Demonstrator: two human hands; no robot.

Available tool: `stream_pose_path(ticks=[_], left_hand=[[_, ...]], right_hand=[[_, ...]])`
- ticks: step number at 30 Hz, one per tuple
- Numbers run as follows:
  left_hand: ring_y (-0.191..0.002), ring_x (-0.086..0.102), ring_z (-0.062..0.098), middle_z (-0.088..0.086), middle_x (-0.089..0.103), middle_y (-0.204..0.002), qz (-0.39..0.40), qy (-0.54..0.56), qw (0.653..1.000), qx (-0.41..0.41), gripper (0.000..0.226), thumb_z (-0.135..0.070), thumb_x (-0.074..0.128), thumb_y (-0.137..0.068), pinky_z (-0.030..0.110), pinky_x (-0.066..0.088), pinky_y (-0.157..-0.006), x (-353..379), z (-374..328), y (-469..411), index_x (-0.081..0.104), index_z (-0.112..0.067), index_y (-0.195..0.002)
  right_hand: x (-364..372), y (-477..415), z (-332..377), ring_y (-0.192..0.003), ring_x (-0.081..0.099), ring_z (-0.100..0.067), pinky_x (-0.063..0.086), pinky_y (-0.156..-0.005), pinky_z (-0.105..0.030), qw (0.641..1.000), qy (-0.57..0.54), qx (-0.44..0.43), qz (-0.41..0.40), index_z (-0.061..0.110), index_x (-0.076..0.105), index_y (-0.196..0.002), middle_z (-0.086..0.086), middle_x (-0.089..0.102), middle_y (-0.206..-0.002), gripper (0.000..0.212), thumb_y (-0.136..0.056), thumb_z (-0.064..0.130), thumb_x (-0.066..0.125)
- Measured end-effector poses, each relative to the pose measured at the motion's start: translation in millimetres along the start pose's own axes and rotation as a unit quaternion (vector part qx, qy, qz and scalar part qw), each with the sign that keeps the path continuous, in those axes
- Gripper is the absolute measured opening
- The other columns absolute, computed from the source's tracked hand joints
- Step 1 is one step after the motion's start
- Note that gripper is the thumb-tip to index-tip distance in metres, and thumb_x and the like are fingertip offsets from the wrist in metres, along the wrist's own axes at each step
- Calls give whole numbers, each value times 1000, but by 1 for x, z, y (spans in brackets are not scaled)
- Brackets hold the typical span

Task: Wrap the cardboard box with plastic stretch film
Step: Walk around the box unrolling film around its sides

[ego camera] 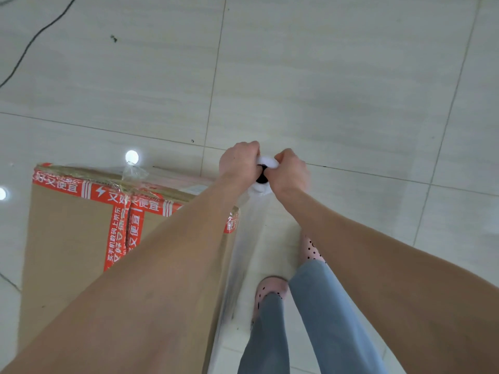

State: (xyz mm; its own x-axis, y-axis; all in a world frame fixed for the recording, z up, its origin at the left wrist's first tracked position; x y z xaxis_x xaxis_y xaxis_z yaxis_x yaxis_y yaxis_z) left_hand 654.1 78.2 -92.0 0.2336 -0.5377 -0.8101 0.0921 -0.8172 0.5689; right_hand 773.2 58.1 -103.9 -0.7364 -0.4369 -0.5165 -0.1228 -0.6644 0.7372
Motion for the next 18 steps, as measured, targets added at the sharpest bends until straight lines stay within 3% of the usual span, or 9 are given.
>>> stream_pose_path(ticks=[3,5,10,14,18], left_hand=[[-74,52,27,3,57,-82,-17,75,993,-89,14,-18,57,-76,29,36,-59,-5,12,-3,56,-13,-89],[-73,49,25,2,54,-81,-23,103,983,-148,15,-23,60,-77,29,34,-57,-9,21,-5,53,-15,-87],[-80,57,26,8,64,-96,0,194,945,-265,32,-32,61,-81,28,36,-58,-14,45,-6,57,-7,-99],[-80,53,25,9,61,-98,36,166,959,-225,28,-28,61,-82,31,36,-61,-21,40,-9,51,-8,-100],[-94,56,28,9,55,-106,17,92,991,-92,32,-14,57,-83,33,37,-64,-30,25,-21,48,-9,-113]], right_hand=[[-5,-6,18,-87,59,-26,51,-73,-38,999,-6,-47,-15,18,53,-104,-3,62,-98,27,-79,10,52],[-4,-11,29,-88,57,-25,45,-69,-34,998,-4,-68,-19,18,51,-108,-2,60,-104,29,-80,12,54],[13,-22,39,-84,59,-28,41,-64,-31,998,-17,18,63,15,46,-113,-6,59,-101,35,-83,30,56],[15,-26,45,-82,62,-30,40,-60,-30,996,-33,36,70,12,43,-103,-8,56,-97,22,-84,19,52],[13,-29,47,-80,58,-28,37,-50,-27,995,-37,43,79,9,47,-109,-7,54,-94,27,-84,17,52]])
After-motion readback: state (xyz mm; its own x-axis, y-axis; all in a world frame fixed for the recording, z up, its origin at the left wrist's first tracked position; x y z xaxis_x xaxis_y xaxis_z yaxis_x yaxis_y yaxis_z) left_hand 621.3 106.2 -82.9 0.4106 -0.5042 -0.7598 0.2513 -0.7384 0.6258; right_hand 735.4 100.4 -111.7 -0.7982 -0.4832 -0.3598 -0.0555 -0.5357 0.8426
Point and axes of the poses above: each hand's wrist, its own y-axis away from the middle knuckle, its own x-axis out of the palm, z = x × y, the point moved 5 cm from there along -y, towards the middle knuckle
